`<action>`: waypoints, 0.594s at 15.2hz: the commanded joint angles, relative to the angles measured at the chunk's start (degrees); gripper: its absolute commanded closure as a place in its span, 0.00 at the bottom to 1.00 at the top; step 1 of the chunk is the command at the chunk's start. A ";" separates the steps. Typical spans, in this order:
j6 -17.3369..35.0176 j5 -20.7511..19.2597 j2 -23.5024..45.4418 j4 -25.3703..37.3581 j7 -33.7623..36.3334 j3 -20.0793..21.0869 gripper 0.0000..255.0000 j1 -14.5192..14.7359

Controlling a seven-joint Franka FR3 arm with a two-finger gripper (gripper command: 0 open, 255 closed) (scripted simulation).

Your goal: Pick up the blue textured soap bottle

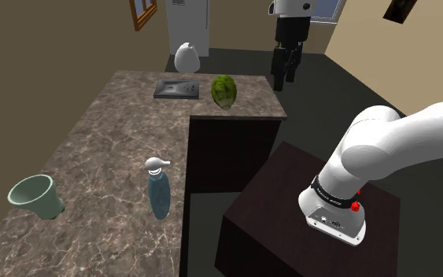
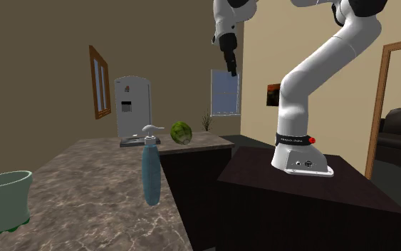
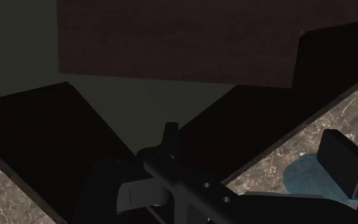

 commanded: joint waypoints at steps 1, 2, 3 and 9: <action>0.00 0.00 0.00 0.00 0.00 0.00 0.00 0.00; 1.58 1.02 0.75 -0.56 1.06 1.00 0.00 0.34; 3.18 2.02 1.59 -1.04 2.11 2.00 0.00 0.69; 13.15 7.37 8.37 -2.30 7.99 8.04 0.00 2.71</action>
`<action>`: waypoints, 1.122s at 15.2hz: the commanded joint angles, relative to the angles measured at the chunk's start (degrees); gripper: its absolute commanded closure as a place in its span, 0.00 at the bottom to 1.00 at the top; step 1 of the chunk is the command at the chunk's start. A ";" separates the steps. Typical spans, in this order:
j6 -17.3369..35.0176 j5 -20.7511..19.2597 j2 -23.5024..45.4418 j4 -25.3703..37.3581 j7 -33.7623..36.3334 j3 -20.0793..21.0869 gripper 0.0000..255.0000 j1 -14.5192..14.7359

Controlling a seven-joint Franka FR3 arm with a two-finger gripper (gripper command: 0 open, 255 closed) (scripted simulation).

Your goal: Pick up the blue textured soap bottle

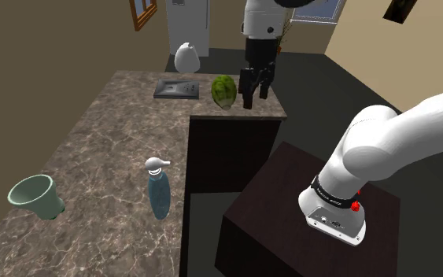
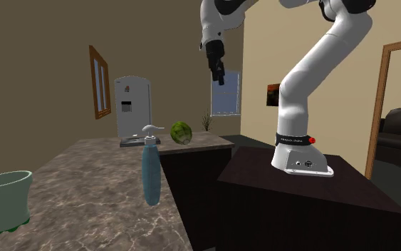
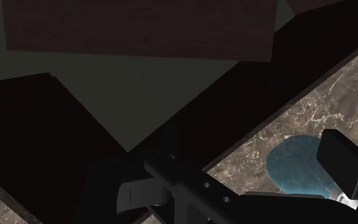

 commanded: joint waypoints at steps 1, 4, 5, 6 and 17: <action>3.67 1.71 2.69 -0.17 2.04 2.12 0.00 0.68; 8.73 3.62 7.32 0.52 4.82 5.05 0.00 1.49; 10.39 4.14 8.99 0.92 5.75 6.01 0.00 1.72; 12.04 4.58 10.72 1.39 6.68 6.96 0.00 1.93; 28.06 3.31 32.75 11.49 18.47 16.15 0.00 3.19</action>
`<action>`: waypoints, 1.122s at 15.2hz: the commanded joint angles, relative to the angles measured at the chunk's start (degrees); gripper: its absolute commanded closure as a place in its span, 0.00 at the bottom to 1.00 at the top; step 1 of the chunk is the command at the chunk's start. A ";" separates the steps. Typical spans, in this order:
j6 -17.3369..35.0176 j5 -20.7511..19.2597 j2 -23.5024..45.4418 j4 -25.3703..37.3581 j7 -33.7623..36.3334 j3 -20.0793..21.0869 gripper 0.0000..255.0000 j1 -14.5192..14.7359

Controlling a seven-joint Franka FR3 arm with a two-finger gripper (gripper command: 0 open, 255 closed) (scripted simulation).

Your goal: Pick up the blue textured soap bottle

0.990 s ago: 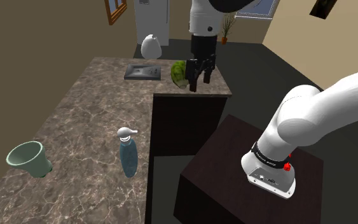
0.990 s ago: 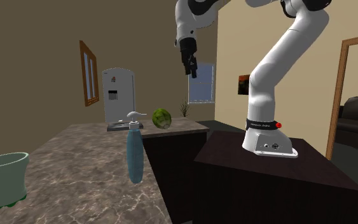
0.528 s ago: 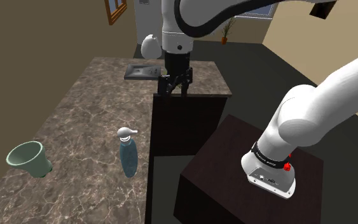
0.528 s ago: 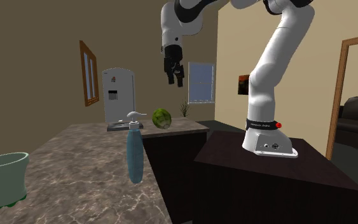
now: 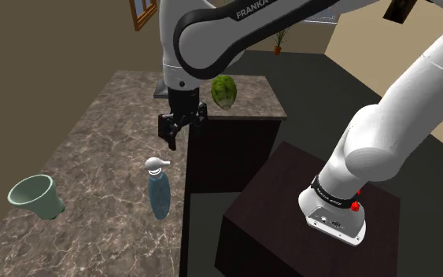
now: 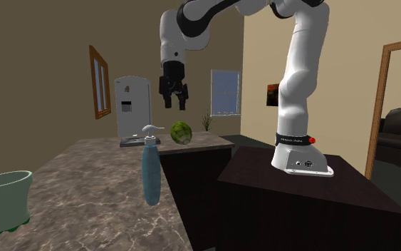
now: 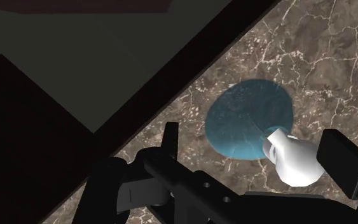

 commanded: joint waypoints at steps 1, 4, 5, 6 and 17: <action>2.42 -1.47 4.58 2.82 2.46 1.21 0.00 0.14; 5.47 -4.43 11.36 7.28 6.58 2.53 0.00 0.97; 6.31 -5.58 13.64 8.92 7.99 2.81 0.00 1.37; 7.07 -6.79 15.94 10.63 9.41 2.99 0.00 1.84; 13.34 -9.99 22.82 11.23 11.73 2.52 0.00 3.37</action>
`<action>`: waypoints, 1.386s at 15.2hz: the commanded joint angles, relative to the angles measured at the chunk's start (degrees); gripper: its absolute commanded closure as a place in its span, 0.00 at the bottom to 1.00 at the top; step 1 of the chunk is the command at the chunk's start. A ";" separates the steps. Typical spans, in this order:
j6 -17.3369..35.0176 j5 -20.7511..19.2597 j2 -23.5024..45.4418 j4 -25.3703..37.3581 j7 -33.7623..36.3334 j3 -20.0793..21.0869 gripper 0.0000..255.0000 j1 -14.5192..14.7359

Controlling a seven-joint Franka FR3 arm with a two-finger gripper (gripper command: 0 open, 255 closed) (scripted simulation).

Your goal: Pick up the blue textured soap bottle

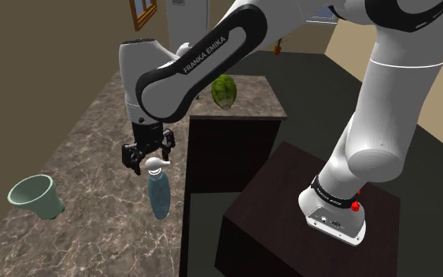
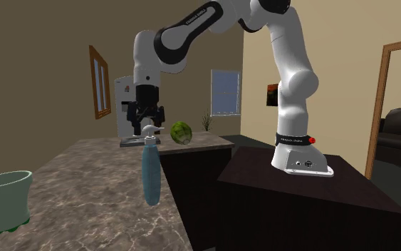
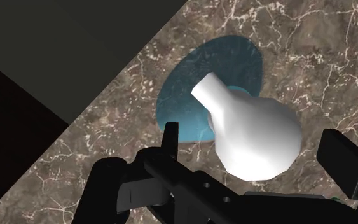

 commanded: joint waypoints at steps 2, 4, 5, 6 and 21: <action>0.24 -0.07 0.16 -0.06 0.04 -0.02 1.00 0.04; 0.25 -0.08 0.17 -0.06 0.05 -0.02 1.00 0.05; 0.25 -0.08 0.17 -0.06 0.06 -0.02 1.00 0.05; 0.25 -0.08 0.17 -0.06 0.05 -0.02 1.00 0.04; -7.52 1.94 -4.91 2.99 -0.47 0.50 1.00 -0.80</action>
